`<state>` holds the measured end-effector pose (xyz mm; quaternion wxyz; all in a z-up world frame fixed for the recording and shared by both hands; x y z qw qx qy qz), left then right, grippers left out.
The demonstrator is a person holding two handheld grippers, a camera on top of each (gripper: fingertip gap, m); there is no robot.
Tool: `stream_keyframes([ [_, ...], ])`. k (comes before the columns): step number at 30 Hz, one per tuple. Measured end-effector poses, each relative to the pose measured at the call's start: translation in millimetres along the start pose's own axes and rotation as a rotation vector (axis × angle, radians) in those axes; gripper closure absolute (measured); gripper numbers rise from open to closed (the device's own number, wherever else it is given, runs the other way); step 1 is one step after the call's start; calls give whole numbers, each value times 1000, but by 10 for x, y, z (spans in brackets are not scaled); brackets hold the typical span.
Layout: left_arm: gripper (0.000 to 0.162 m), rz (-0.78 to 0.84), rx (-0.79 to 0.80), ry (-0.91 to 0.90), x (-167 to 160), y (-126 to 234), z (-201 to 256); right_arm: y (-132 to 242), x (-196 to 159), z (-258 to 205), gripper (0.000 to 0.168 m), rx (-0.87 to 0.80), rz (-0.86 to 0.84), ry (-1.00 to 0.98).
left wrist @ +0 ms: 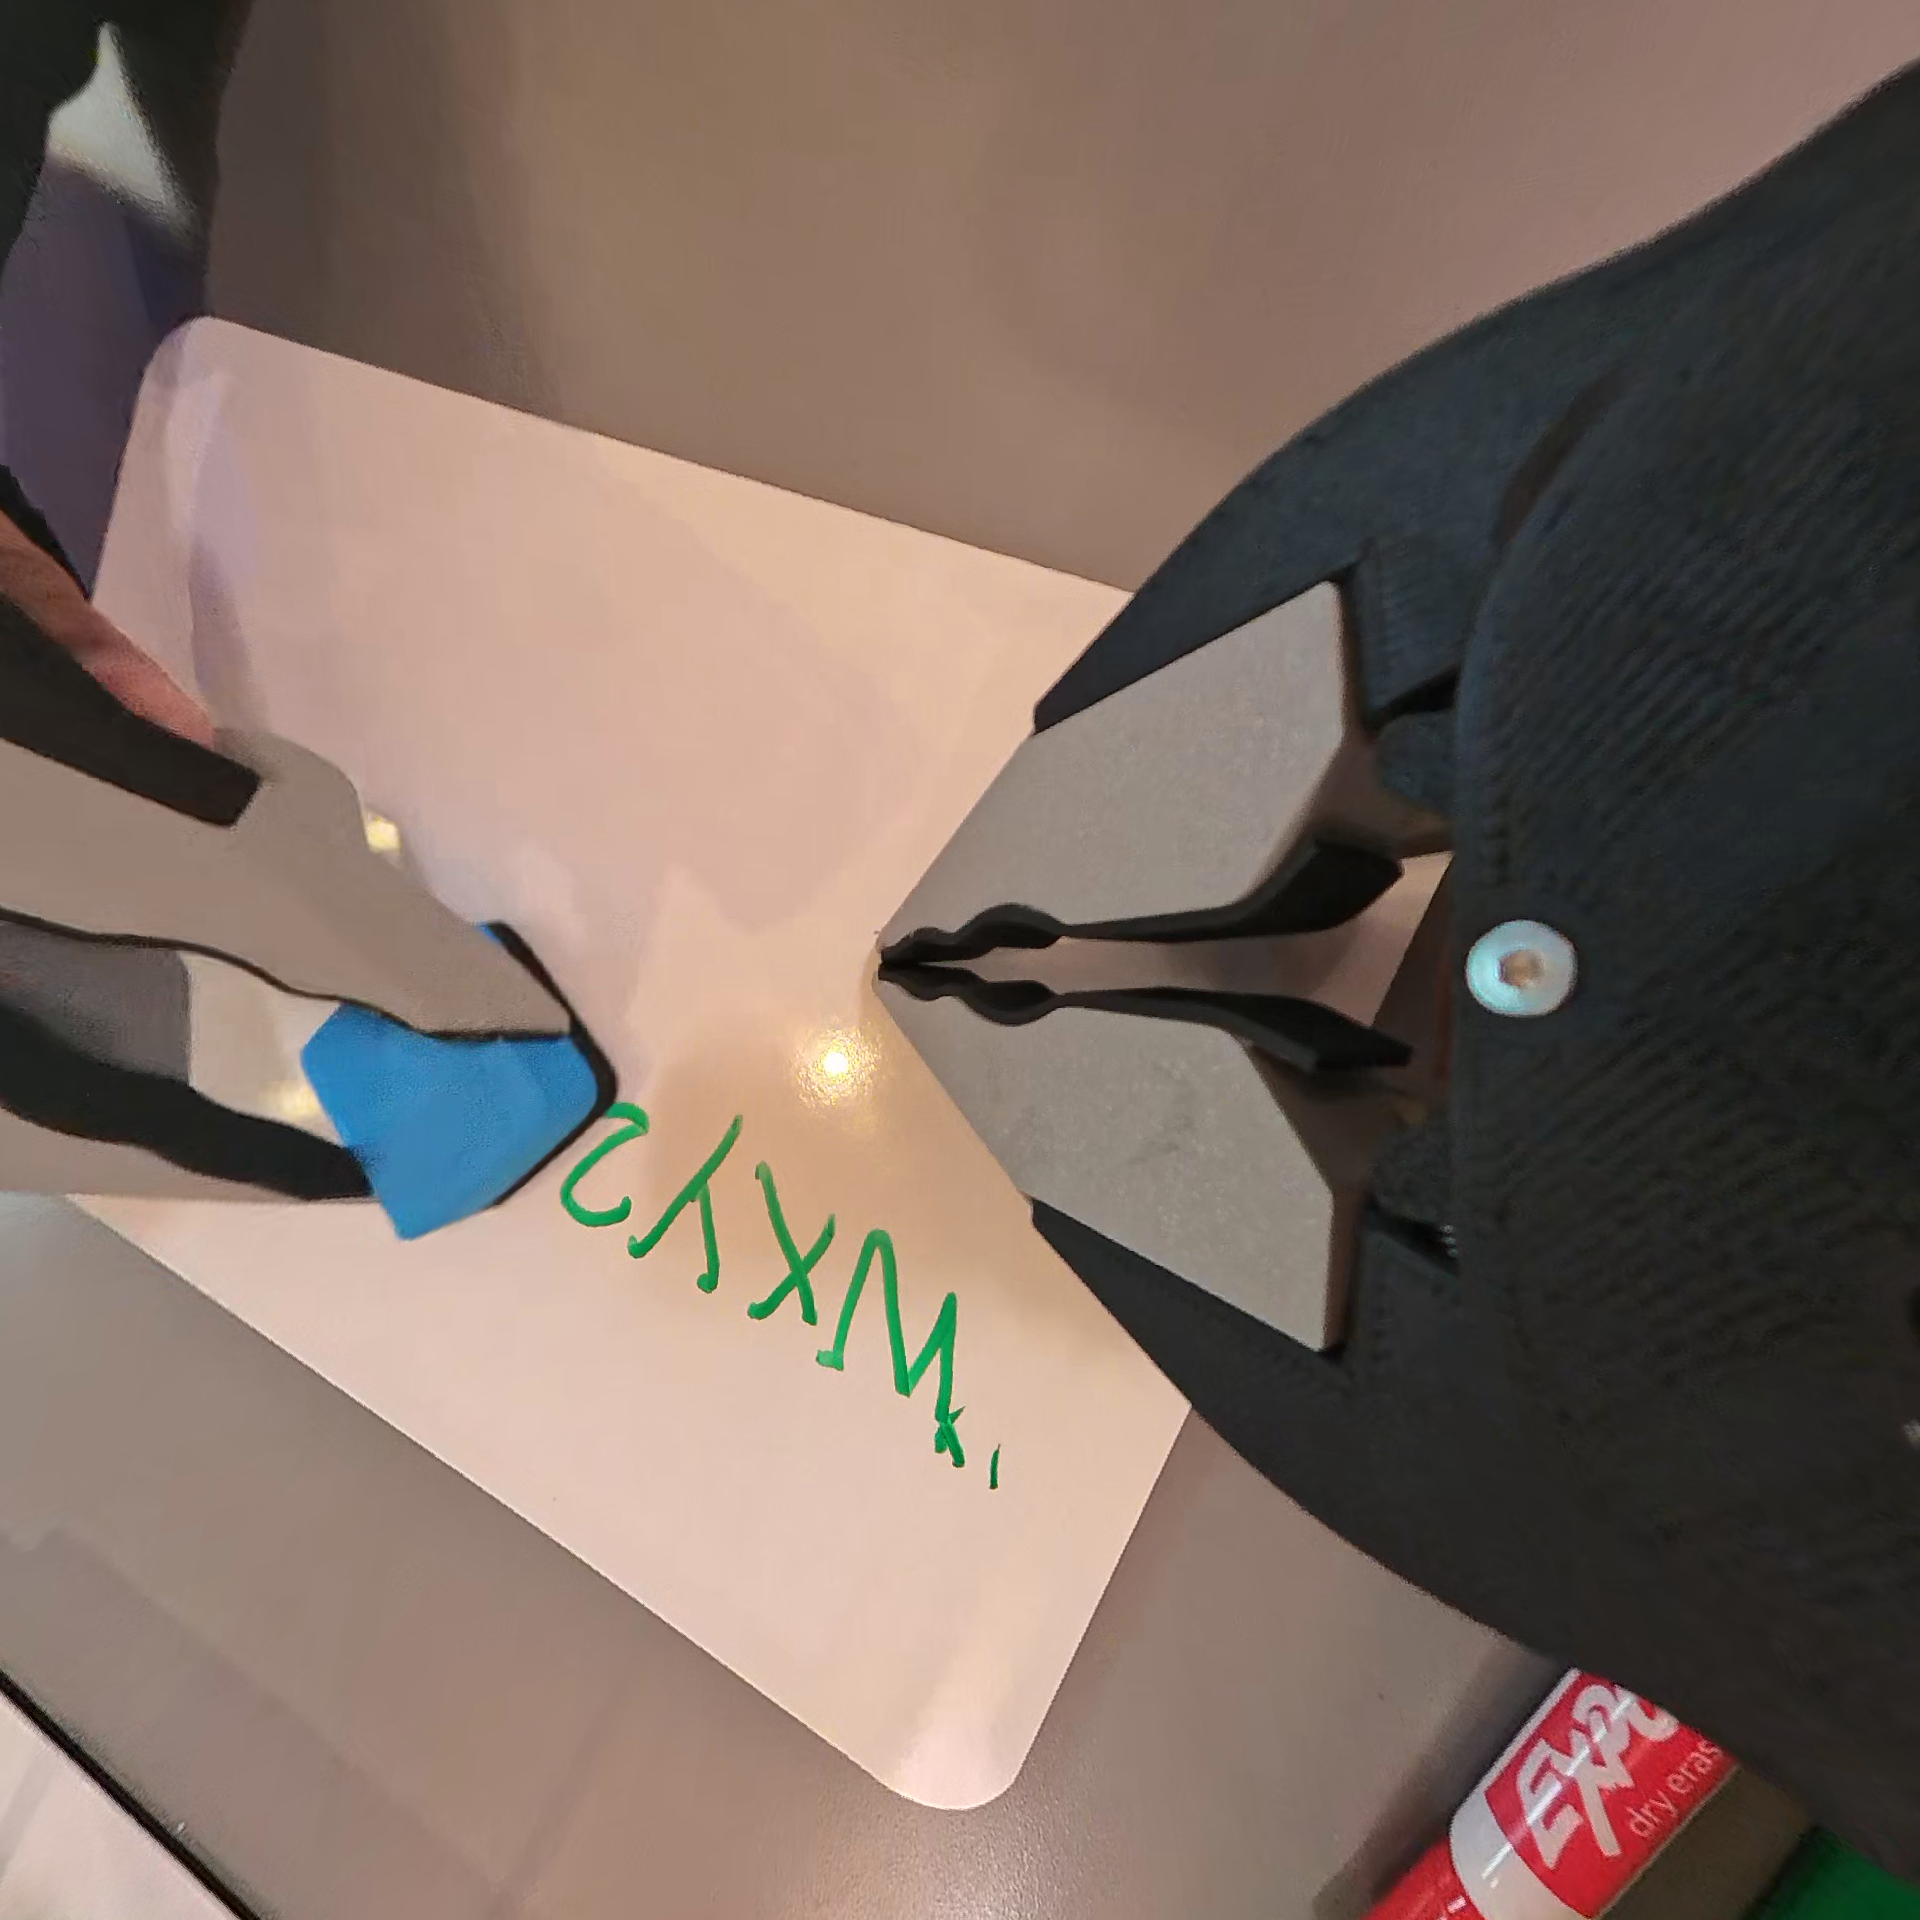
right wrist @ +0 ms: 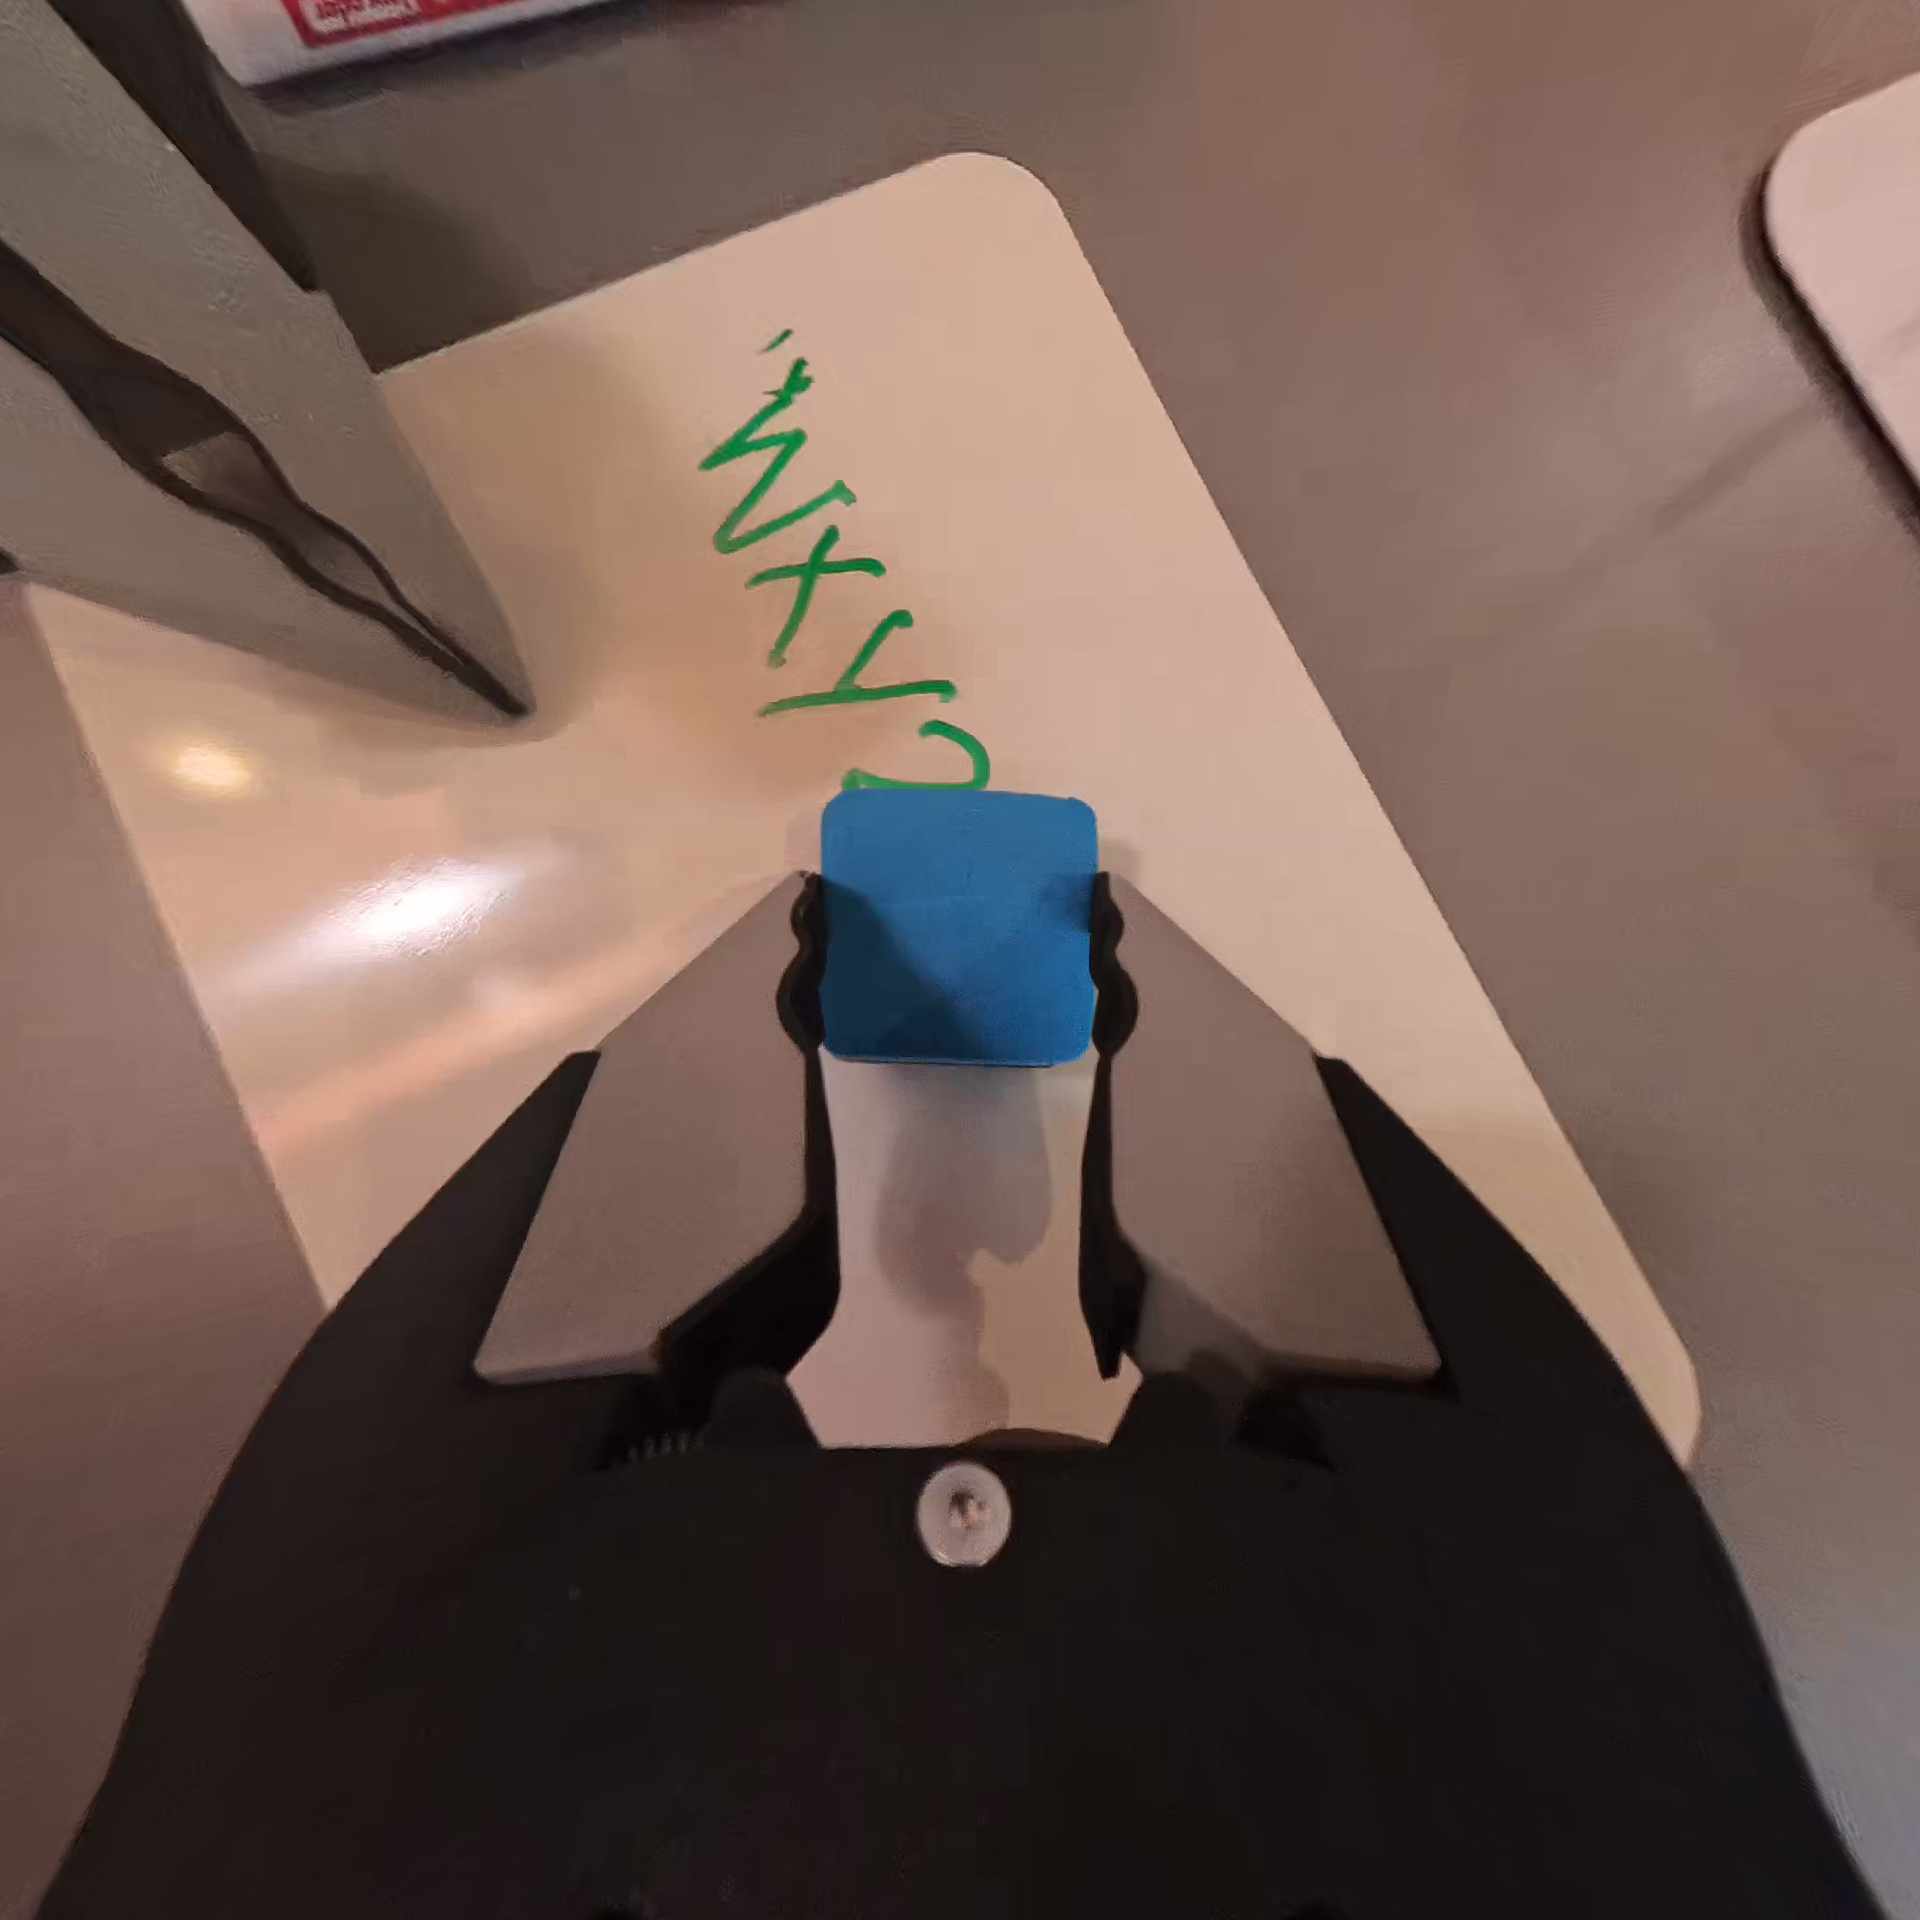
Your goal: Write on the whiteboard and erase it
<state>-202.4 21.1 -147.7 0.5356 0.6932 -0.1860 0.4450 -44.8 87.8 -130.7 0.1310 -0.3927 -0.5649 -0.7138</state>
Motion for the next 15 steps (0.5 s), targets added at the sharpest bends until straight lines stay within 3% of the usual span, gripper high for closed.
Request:
stream_keyframes([
  [3,162,1,-9,3,1,1,1,28,13,260,120,-349,-131,90],
  [4,162,1,-15,0,0,1,8,6,32,270,120,-358,-132,107],
  [6,162,1,-16,-3,1,1,11,-102,110,35,120,-81,-28,78],
  [7,162,1,-17,0,0,1,9,-125,120,22,120,-67,-19,34],
  [10,162,1,-19,3,1,0,7,-87,128,223,120,-346,-126,113],
  [11,162,1,-19,2,2,1,7,-121,162,180,120,-316,-113,123],
  [13,162,1,-17,0,2,1,9,-239,239,-32,119,-62,-24,31],
  [15,162,1,-15,1,2,0,10,-235,252,65,120,-173,-56,39],
])
Point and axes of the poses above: each gripper's, where its closed fingertips meet, y back along the fingers, x out of its top, z = x × y across the jaws, the point moved 8 cm from there along y, back along the fingers, and after that the axes turned 6 degrees about z, right-handed, at the moved point
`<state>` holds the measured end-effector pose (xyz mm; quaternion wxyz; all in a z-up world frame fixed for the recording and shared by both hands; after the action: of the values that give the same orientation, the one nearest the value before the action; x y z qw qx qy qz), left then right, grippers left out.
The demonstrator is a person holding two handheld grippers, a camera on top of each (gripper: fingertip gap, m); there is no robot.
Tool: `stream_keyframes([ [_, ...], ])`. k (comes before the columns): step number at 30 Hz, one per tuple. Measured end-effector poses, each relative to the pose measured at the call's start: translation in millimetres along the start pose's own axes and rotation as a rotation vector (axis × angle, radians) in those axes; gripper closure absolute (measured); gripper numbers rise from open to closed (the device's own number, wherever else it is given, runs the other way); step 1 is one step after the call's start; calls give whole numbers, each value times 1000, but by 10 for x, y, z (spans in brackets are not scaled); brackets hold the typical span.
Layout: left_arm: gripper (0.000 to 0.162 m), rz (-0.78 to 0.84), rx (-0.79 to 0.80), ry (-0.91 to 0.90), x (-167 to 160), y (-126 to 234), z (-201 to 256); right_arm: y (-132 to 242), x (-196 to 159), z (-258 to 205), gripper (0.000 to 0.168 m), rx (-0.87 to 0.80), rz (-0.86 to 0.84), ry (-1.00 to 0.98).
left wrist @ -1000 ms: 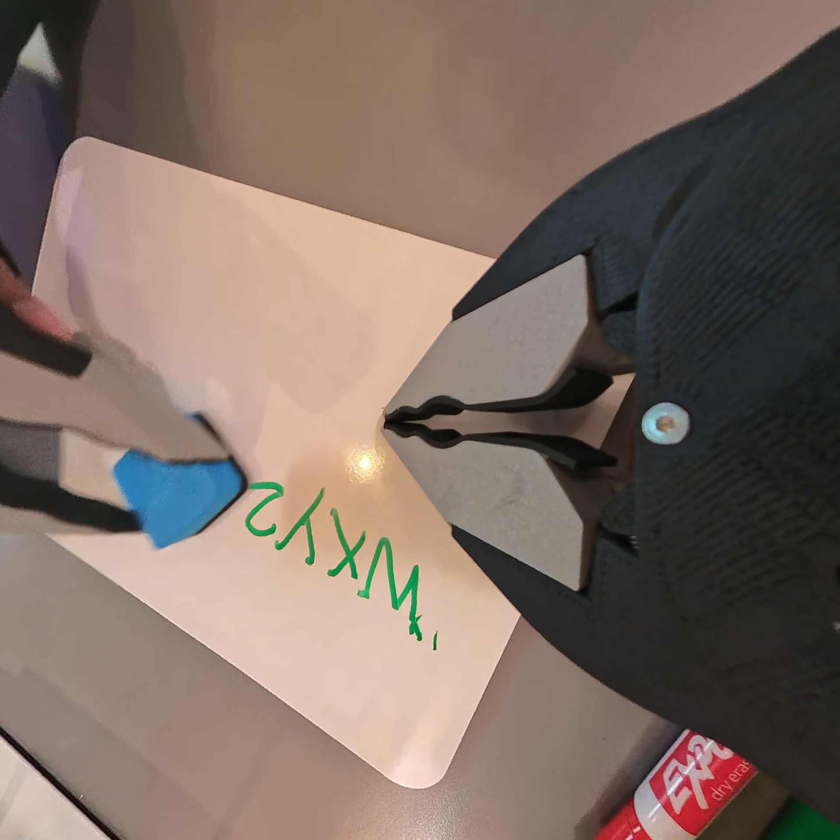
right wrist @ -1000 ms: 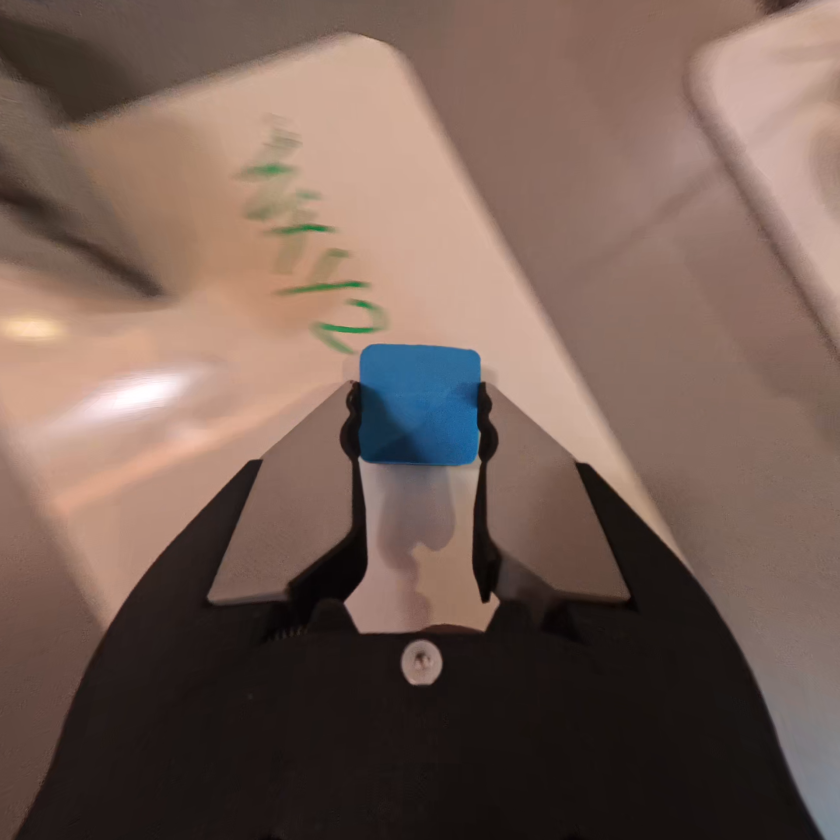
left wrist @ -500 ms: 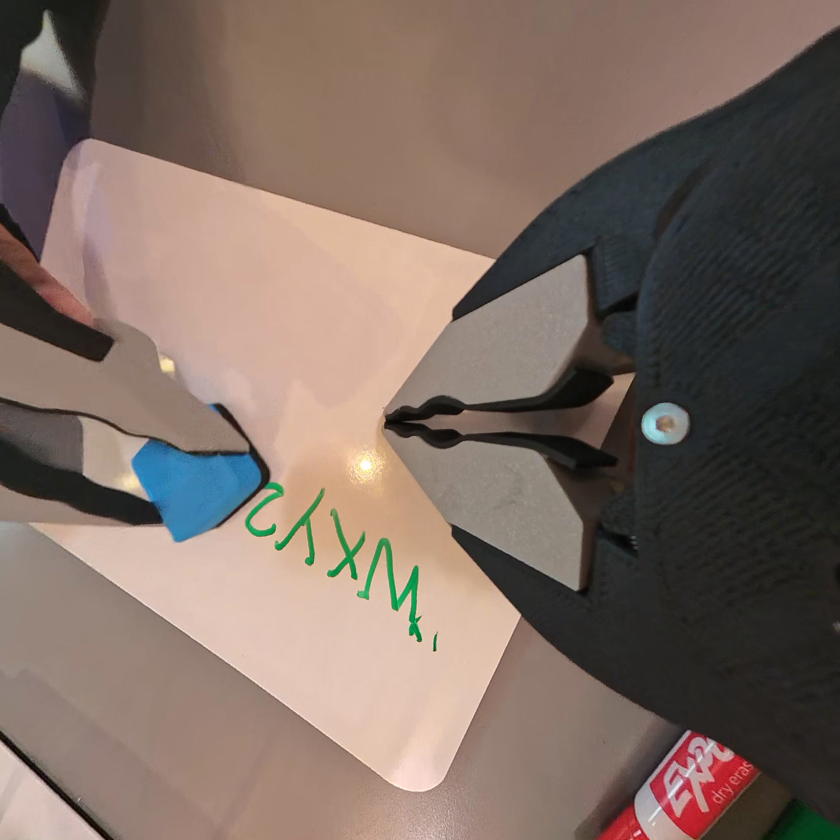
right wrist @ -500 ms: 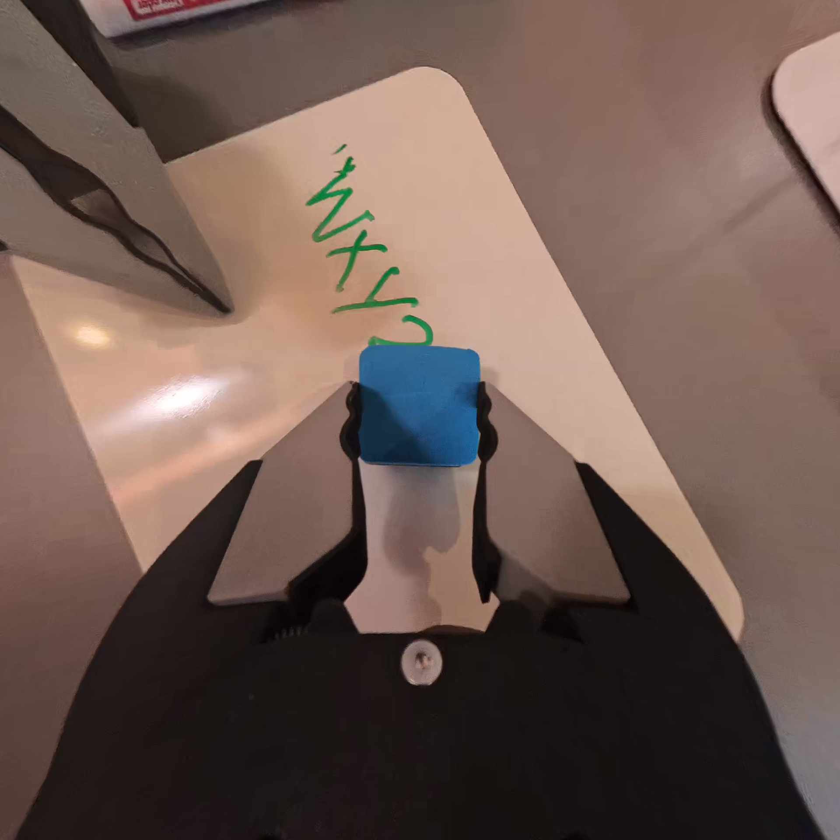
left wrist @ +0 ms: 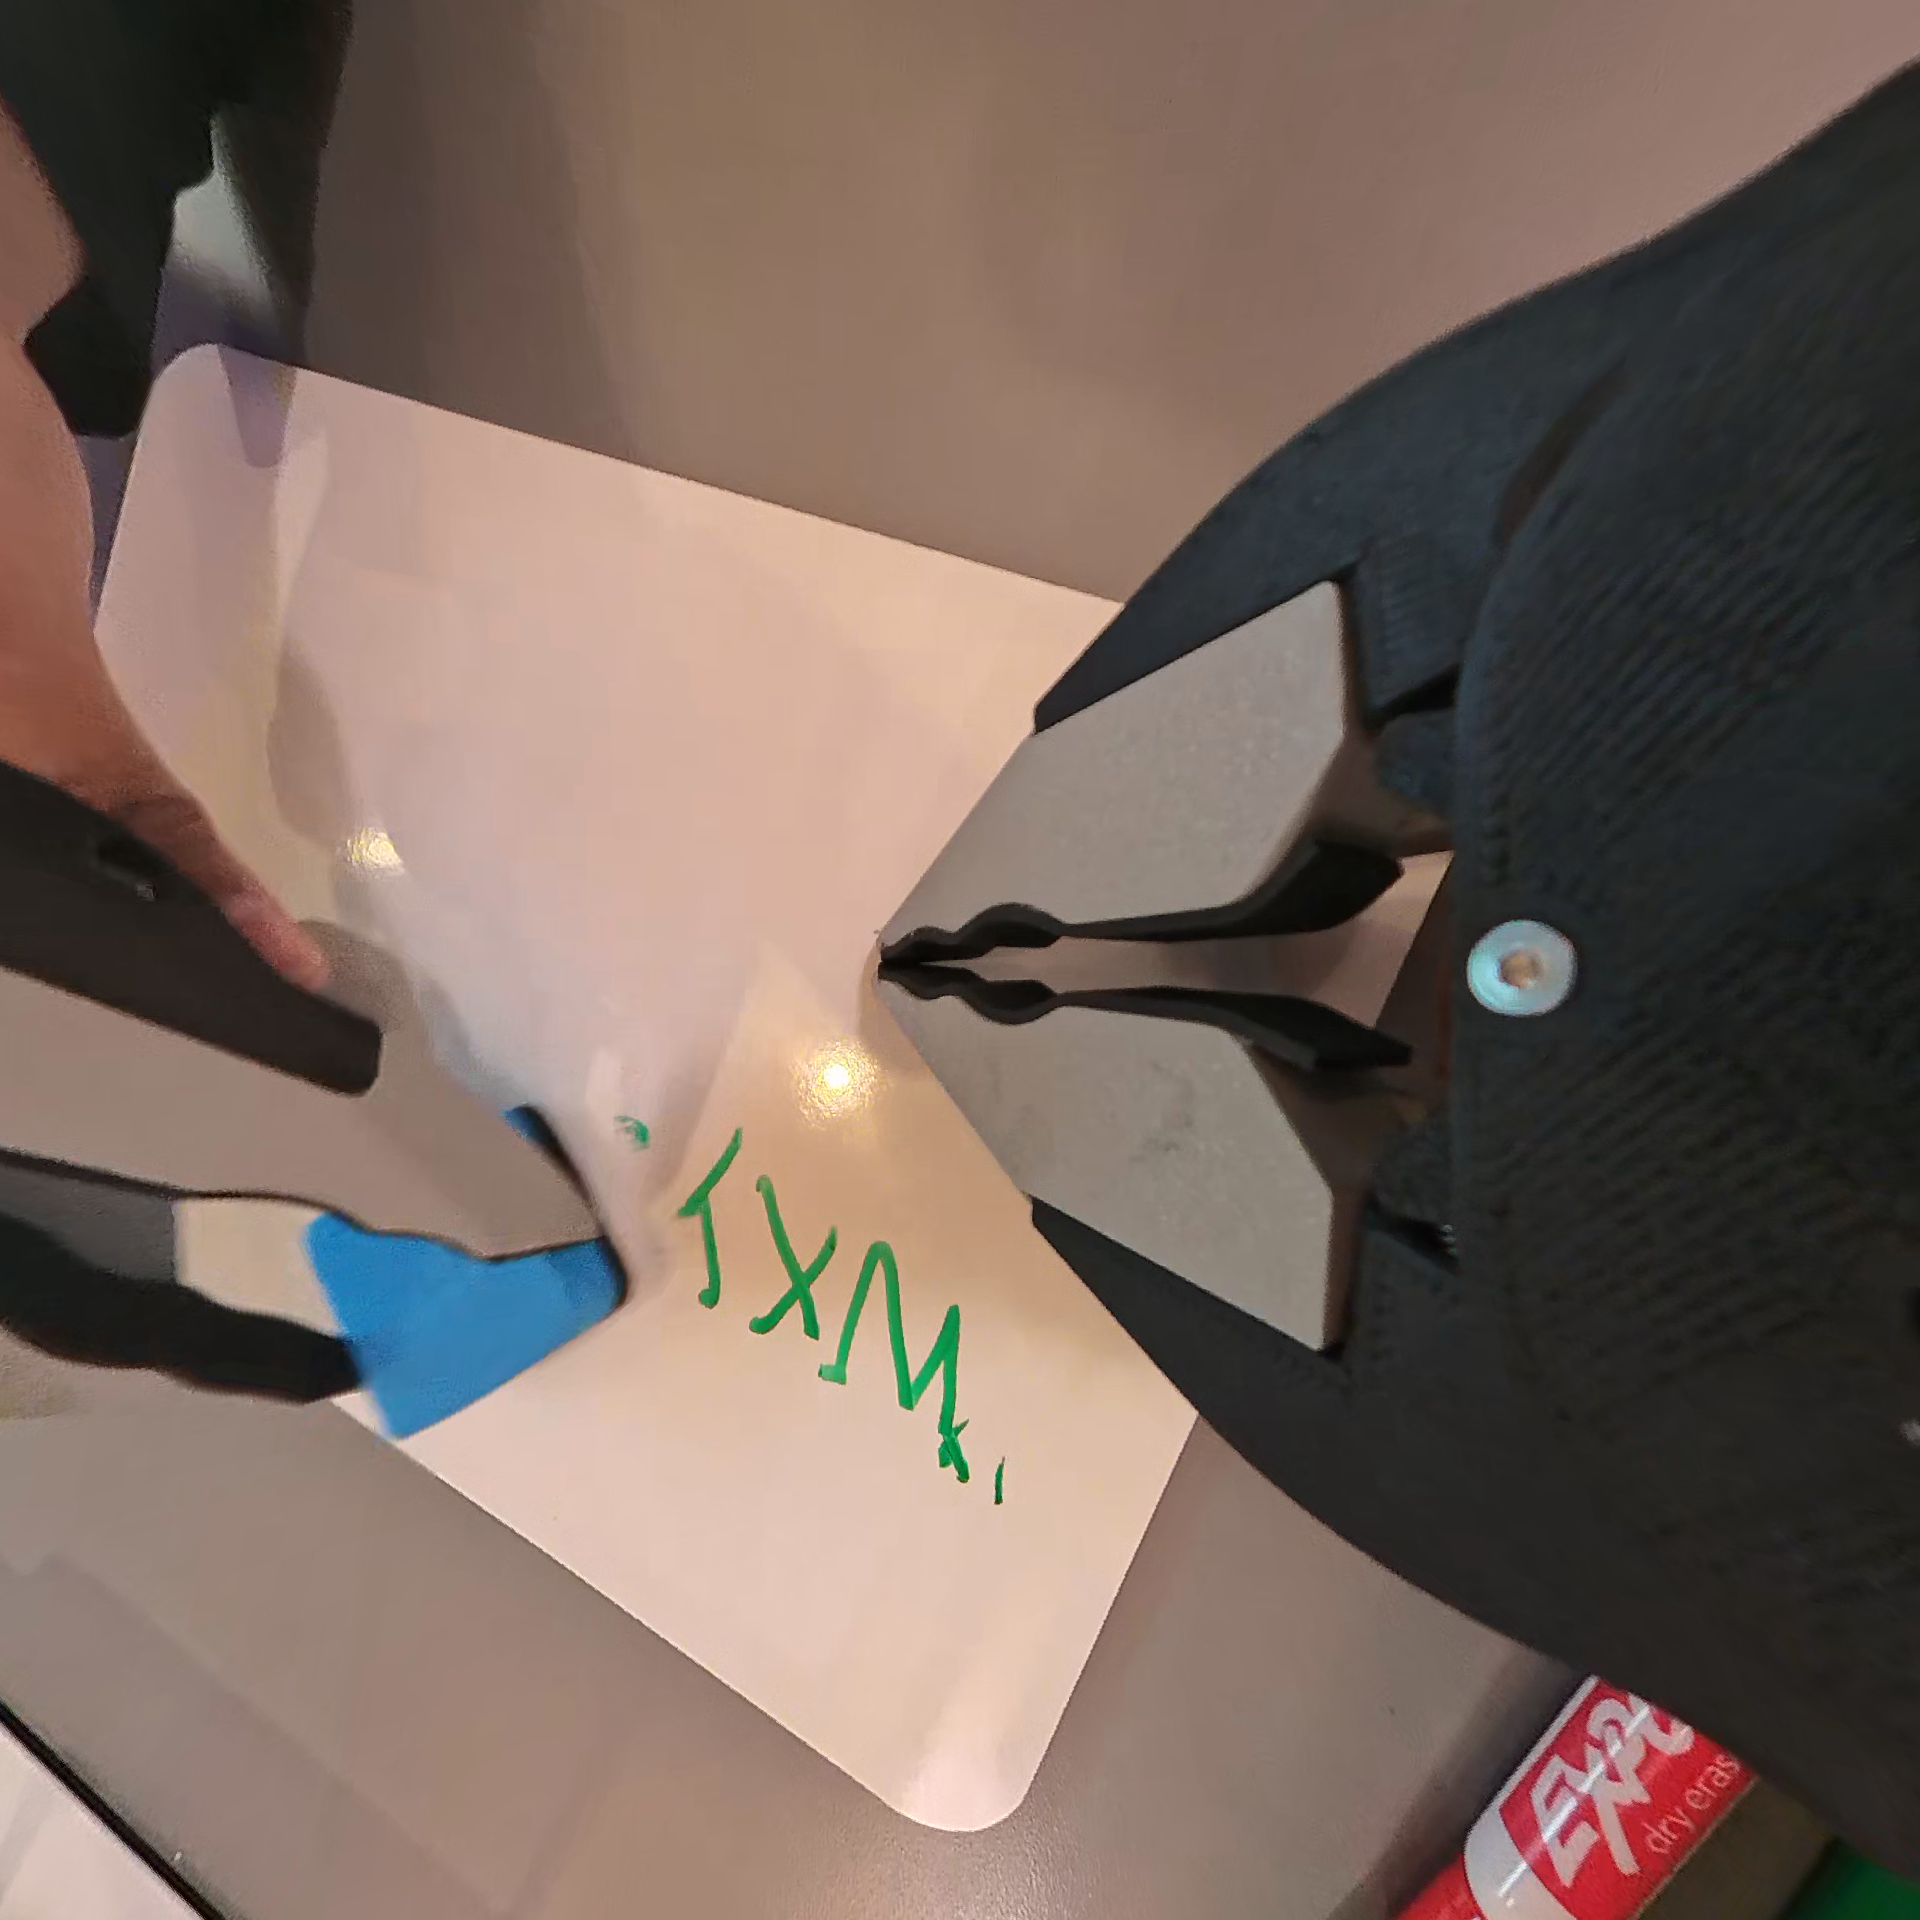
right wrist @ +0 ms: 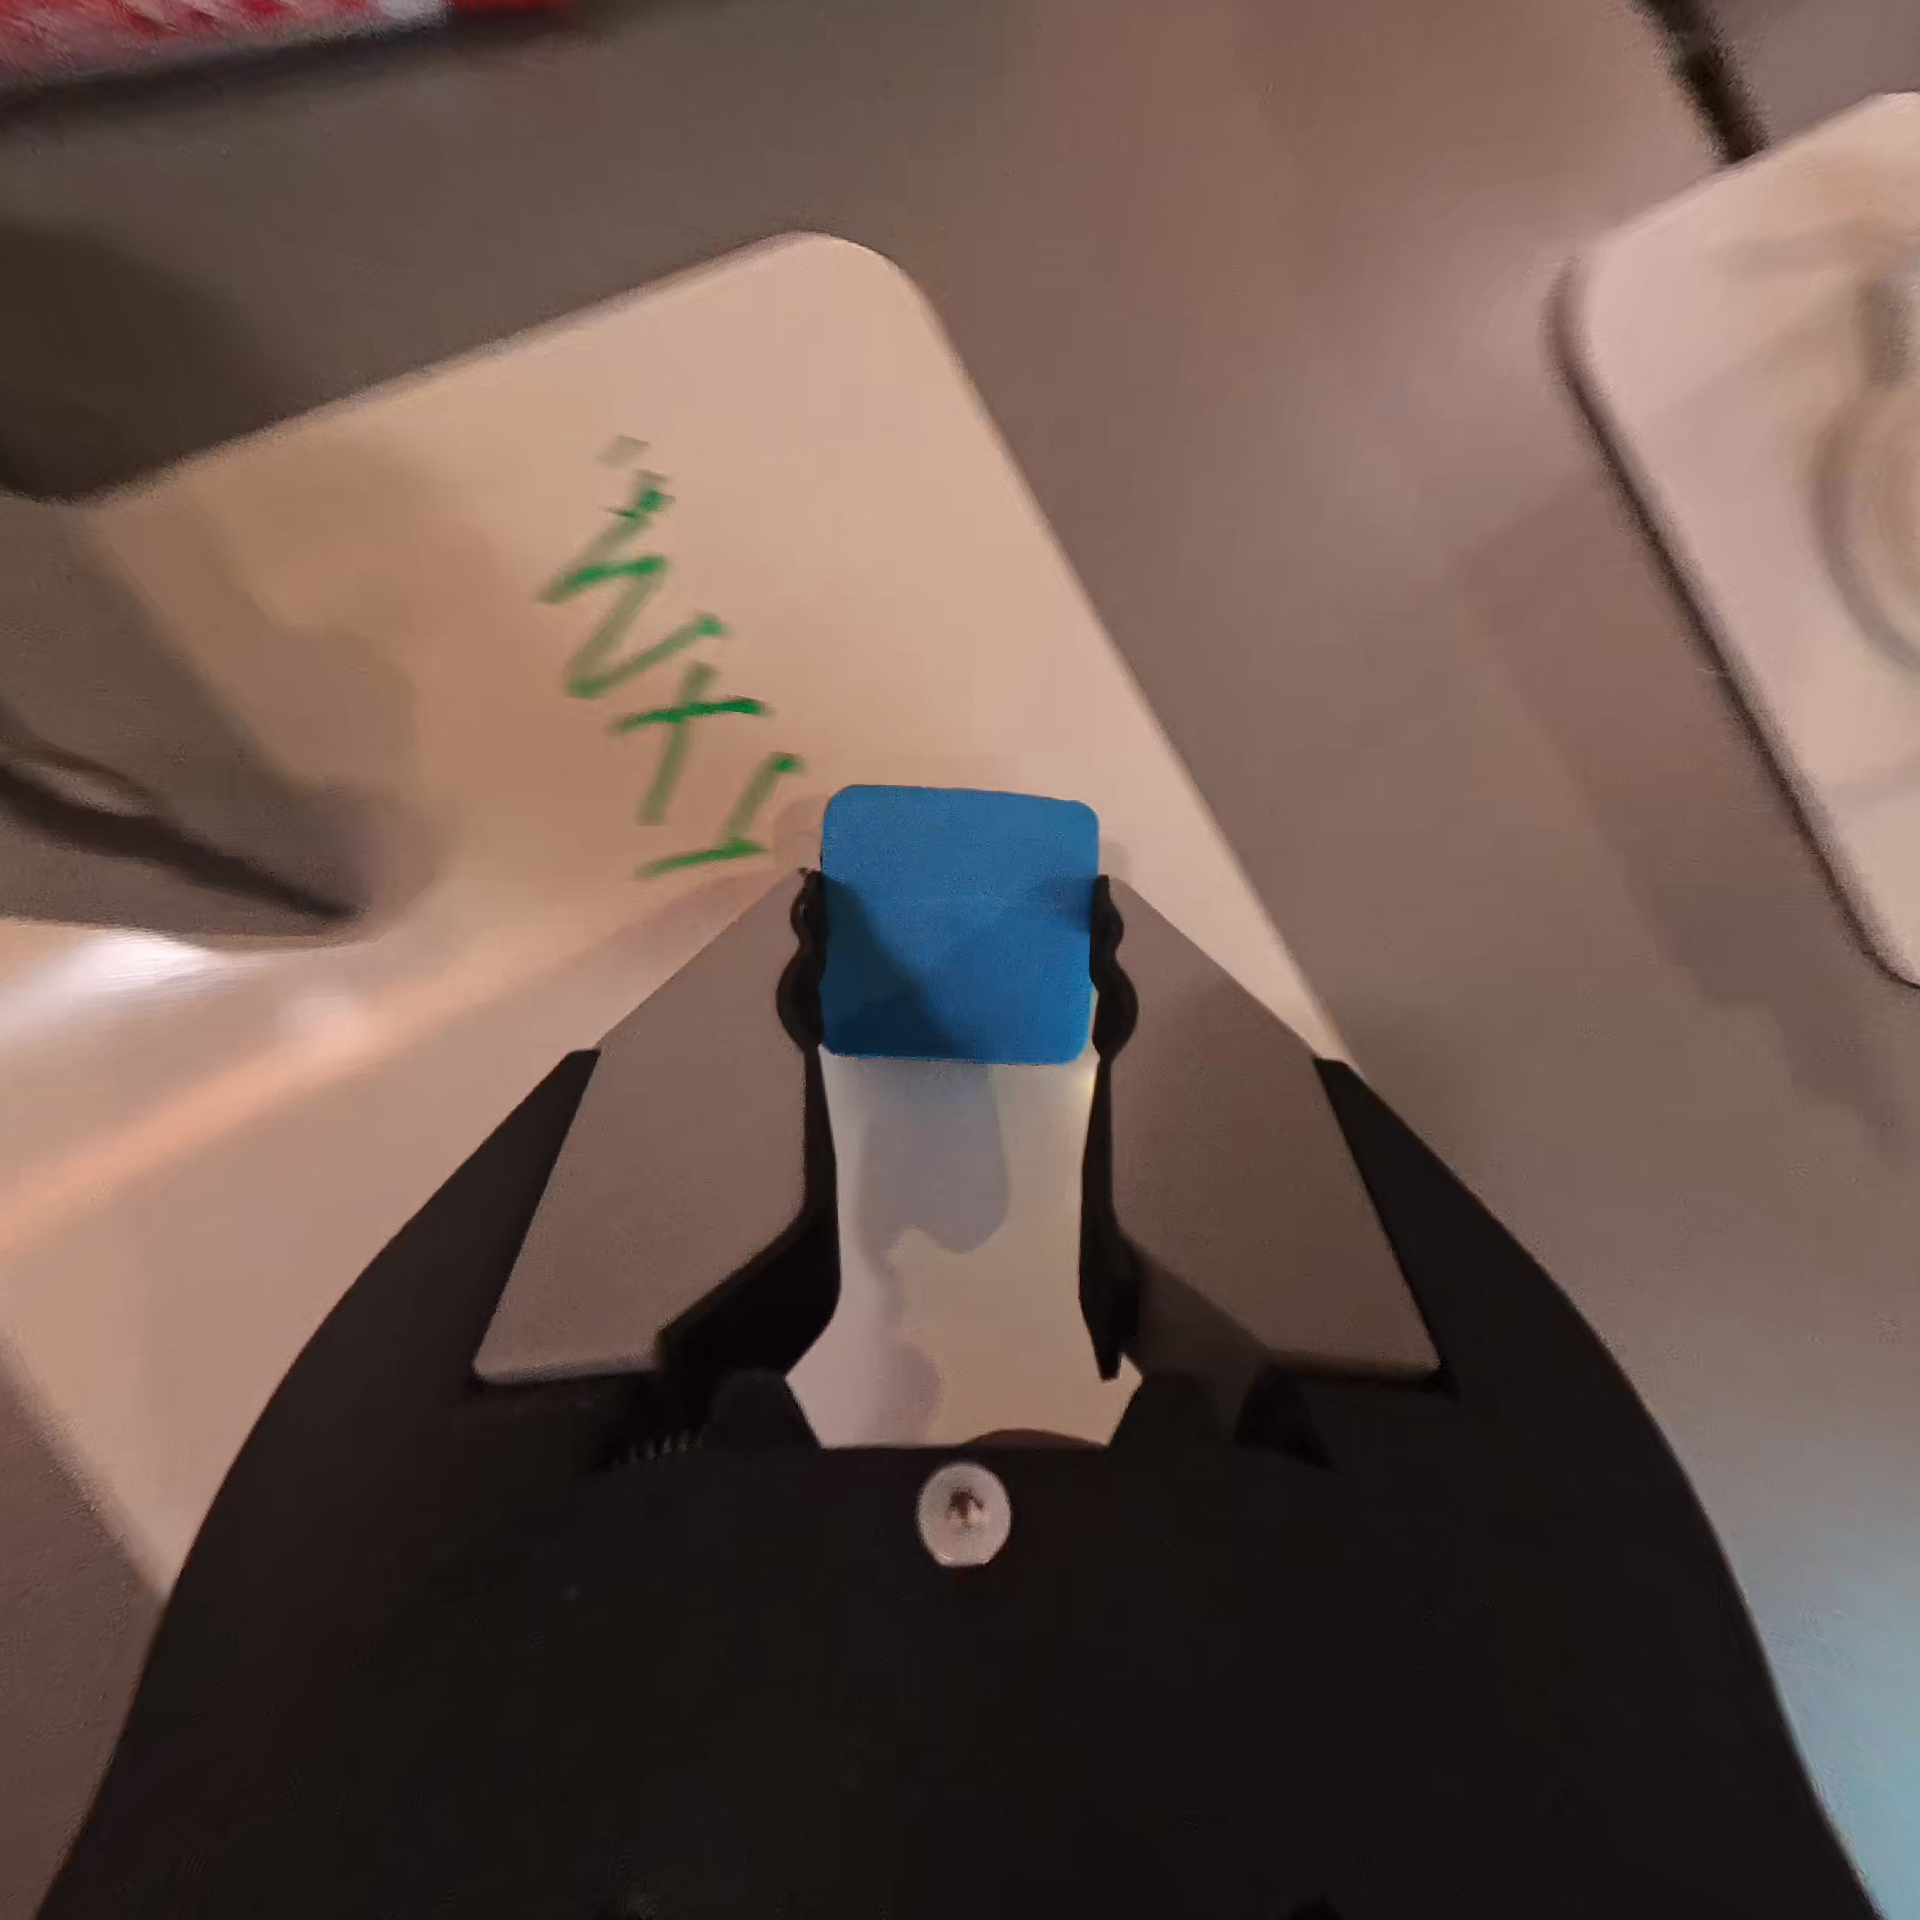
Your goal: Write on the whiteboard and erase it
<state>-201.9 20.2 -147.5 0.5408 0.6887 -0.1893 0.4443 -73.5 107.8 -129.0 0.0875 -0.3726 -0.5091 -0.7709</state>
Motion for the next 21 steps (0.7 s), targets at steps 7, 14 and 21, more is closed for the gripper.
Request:
stream_keyframes([
  [7,162,0,1,0,0,1,1,3,17,43,120,-111,-52,37],
  [14,162,0,1,3,0,1,2,18,3,37,119,-93,-70,17],
  [21,162,0,-2,6,-1,1,-1,-13,51,38,120,-189,-100,84],
])
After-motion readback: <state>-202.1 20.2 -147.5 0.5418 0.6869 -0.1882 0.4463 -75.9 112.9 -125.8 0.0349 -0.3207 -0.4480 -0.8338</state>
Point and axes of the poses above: each gripper's, where its closed fingertips meet, y back along the fingers, x out of its top, z = x × y across the jaws, the point moved 8 cm from there along y, back along the fingers, and after that the axes turned 6 degrees about z, right-handed, at the moved point
